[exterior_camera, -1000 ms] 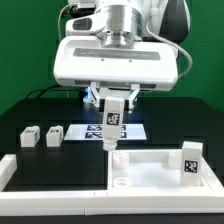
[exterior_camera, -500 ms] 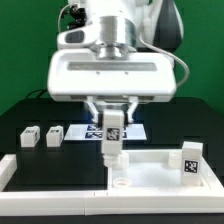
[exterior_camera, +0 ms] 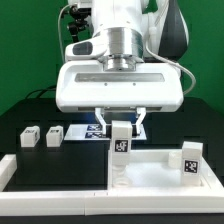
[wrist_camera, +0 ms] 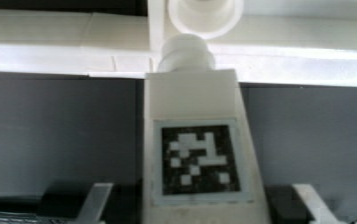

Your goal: Assemble square table

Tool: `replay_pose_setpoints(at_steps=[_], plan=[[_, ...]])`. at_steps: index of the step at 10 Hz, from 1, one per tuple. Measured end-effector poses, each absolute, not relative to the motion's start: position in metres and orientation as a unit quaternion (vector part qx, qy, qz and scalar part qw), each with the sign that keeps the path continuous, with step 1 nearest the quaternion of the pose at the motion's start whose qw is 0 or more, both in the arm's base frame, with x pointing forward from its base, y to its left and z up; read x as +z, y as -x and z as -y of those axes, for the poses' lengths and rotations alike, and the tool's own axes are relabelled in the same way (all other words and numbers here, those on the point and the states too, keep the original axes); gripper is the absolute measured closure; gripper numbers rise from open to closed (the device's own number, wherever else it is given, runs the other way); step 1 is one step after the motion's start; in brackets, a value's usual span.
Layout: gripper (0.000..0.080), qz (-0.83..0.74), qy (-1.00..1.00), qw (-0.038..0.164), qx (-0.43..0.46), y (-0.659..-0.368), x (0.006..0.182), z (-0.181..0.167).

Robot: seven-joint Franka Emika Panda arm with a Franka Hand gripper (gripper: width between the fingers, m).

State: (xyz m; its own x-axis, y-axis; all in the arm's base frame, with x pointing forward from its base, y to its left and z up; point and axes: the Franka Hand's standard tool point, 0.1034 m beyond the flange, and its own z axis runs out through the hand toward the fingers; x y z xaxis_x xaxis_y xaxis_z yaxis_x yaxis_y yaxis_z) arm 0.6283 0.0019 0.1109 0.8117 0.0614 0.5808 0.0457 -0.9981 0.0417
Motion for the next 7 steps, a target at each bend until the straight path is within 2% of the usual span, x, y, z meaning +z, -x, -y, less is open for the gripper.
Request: replay_pose_setpoints(at_steps=[3, 4, 7], plan=[[0.0508, -0.028, -0.952, 0.013, 0.305, -0.628, 0.111, -0.001], [0.0508, -0.046, -0.952, 0.015, 0.303, -0.63, 0.118, 0.012], [0.0508, -0.031, -0.953, -0.016, 0.301, -0.634, 0.117, 0.018]])
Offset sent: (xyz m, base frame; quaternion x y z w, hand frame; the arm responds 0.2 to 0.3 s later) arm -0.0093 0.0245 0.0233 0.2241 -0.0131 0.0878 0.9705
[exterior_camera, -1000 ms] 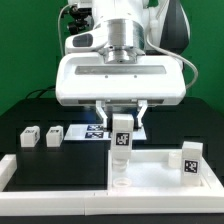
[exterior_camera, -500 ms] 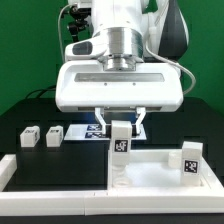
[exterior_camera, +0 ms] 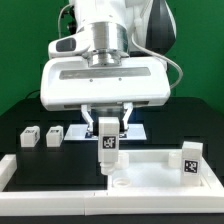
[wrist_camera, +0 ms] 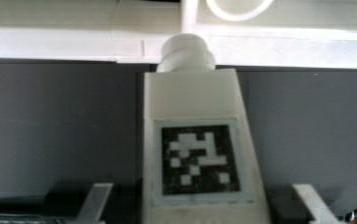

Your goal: Assemble square table

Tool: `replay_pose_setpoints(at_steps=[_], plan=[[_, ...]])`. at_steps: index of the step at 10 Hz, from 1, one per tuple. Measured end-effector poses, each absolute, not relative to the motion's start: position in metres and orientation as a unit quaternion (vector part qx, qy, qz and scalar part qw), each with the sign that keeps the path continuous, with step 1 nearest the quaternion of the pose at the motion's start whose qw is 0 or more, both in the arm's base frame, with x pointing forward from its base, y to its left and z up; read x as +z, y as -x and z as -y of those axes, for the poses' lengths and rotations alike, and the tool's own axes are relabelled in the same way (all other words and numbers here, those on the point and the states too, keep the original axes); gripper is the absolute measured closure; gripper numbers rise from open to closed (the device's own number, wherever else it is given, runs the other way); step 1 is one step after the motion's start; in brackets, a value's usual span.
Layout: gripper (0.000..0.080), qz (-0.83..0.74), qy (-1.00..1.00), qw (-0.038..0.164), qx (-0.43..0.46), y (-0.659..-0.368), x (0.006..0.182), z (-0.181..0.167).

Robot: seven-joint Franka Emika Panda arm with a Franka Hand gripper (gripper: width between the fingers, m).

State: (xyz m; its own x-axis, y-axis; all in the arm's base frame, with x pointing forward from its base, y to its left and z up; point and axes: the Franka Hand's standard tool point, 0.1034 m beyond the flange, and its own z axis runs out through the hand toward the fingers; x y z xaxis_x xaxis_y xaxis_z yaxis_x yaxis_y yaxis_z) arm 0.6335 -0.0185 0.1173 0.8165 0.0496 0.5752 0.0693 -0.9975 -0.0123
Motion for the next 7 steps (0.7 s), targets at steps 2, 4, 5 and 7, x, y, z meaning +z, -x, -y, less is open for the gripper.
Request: replay_pose_setpoints(at_steps=[2, 4, 5, 7], plan=[[0.0508, 0.026, 0.953, 0.022, -0.301, -0.633, 0.118, 0.021], [0.0508, 0.029, 0.954, 0.027, -0.297, -0.627, 0.11, 0.007], [0.0508, 0.032, 0.954, 0.028, -0.296, -0.624, 0.108, 0.0], [0.0508, 0.035, 0.956, 0.032, -0.289, -0.617, 0.101, -0.01]])
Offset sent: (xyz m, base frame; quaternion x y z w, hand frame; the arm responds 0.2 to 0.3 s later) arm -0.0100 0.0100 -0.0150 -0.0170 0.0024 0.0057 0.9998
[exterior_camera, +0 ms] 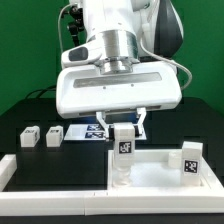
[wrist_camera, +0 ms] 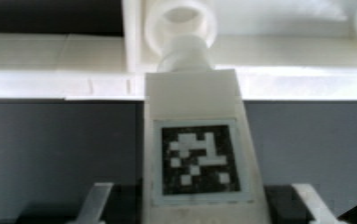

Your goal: Assemble square table

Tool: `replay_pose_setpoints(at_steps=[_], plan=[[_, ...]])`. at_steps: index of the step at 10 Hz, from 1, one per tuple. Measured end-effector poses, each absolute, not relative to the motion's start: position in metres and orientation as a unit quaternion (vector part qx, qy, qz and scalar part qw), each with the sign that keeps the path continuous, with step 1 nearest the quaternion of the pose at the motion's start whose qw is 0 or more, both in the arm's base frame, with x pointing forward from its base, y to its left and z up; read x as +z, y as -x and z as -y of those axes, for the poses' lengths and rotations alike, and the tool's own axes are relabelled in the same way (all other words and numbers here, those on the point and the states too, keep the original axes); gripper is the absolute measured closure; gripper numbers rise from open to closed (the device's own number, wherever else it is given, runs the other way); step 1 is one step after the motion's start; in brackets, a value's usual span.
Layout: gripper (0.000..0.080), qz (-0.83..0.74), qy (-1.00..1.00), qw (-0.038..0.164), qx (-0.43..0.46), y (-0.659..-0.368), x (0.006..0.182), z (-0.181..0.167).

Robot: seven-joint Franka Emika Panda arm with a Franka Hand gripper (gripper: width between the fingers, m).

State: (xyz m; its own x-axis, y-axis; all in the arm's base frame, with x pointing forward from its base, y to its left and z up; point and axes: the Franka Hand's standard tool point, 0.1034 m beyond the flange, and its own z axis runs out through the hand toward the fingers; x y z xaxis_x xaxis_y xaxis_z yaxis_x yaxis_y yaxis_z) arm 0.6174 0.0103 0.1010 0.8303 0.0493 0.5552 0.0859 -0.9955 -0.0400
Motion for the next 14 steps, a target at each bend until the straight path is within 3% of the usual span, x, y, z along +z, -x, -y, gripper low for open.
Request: replay_pose_setpoints(at_steps=[12, 13, 14], plan=[[0.0508, 0.031, 0.958, 0.033, -0.282, -0.618, 0.082, -0.006], [0.0426, 0.031, 0.958, 0.033, -0.282, -0.618, 0.082, -0.006], [0.0288, 0.031, 0.958, 0.033, -0.282, -0.618, 0.082, -0.006]])
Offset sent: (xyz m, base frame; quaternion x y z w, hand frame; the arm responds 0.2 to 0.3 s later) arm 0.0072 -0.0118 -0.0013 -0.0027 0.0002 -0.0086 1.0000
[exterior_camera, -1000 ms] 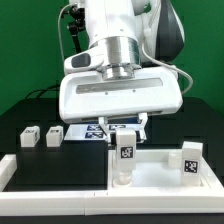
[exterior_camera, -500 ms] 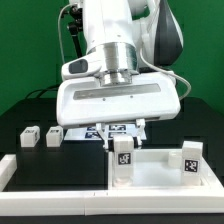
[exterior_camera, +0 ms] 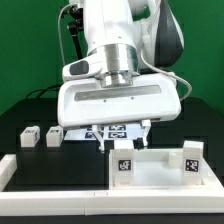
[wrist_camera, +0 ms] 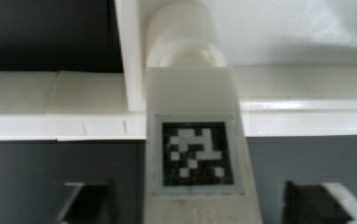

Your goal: Assemble square table

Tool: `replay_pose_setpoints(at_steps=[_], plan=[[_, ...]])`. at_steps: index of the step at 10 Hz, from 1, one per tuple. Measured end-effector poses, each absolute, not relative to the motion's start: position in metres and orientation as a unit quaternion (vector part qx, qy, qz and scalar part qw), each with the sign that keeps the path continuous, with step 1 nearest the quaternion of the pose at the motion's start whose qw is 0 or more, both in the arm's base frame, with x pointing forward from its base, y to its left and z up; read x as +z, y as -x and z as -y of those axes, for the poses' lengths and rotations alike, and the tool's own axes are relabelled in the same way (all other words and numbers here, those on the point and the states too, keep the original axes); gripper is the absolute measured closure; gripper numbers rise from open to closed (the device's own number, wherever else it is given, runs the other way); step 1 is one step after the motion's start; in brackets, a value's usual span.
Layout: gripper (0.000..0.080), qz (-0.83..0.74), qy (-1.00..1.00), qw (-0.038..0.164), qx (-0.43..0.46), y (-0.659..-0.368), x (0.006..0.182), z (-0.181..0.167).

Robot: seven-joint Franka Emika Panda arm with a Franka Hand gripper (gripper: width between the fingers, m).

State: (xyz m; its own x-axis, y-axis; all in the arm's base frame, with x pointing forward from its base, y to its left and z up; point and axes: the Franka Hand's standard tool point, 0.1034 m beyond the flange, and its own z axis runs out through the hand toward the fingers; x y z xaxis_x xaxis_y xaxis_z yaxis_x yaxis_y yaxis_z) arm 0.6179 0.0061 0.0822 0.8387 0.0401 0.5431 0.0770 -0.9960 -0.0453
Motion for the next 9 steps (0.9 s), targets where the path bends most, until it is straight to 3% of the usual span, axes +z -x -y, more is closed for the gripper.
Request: replay_pose_setpoints(at_steps=[1, 2, 3, 9], plan=[[0.0288, 0.031, 0.958, 0.033, -0.282, -0.6179, 0.0822, -0.006], [0.0179, 0.031, 0.958, 0.033, -0.282, -0.6179, 0.0822, -0.006], [0.0158, 0.031, 0.958, 0.033, -0.282, -0.6179, 0.0822, -0.0061], [0.015, 0.018, 0.964, 0.038, -0.263, -0.619, 0.0836, -0.0035]])
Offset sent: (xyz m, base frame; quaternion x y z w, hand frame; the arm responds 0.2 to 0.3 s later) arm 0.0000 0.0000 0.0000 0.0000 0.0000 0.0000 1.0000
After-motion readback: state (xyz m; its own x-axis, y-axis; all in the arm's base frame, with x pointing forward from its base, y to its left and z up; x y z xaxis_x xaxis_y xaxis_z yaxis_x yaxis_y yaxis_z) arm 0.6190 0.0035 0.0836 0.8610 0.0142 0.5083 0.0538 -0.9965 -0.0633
